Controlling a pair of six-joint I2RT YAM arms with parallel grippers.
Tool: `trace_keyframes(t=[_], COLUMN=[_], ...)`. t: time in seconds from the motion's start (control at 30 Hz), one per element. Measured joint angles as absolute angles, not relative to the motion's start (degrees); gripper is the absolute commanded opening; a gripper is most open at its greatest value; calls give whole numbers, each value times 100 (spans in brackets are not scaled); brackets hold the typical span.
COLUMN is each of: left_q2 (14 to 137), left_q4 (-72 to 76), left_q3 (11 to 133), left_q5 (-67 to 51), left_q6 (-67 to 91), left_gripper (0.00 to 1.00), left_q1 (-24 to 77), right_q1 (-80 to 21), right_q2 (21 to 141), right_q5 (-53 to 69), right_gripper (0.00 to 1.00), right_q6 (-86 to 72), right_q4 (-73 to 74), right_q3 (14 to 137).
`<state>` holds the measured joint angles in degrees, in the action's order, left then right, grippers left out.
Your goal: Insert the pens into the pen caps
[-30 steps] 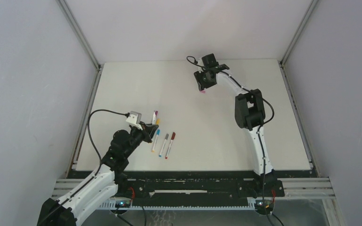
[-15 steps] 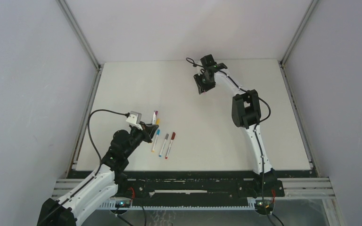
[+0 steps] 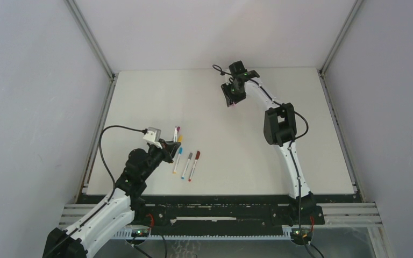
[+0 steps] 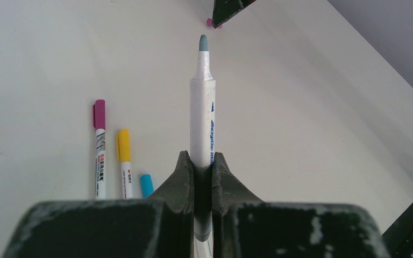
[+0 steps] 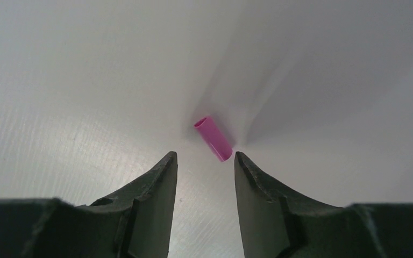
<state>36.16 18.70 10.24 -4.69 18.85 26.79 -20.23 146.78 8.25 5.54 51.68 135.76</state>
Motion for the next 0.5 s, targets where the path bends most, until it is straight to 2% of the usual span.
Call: trace_keyframes(t=[0.13, 0.5], left_q2=[3573, 3448], left_q4=[1865, 1791], left_q3=[1024, 1024], left_q5=[-469, -471], left_q6=[1885, 1885], left_gripper=[0, 0], left_q1=[2679, 2679], right_q1=[-2023, -2027], right_q2=[14746, 14929], right_q5=[810, 626], right_gripper=[47, 46], right_q6=[561, 539], right_q4=[5280, 5443], right_q3=[13708, 13904])
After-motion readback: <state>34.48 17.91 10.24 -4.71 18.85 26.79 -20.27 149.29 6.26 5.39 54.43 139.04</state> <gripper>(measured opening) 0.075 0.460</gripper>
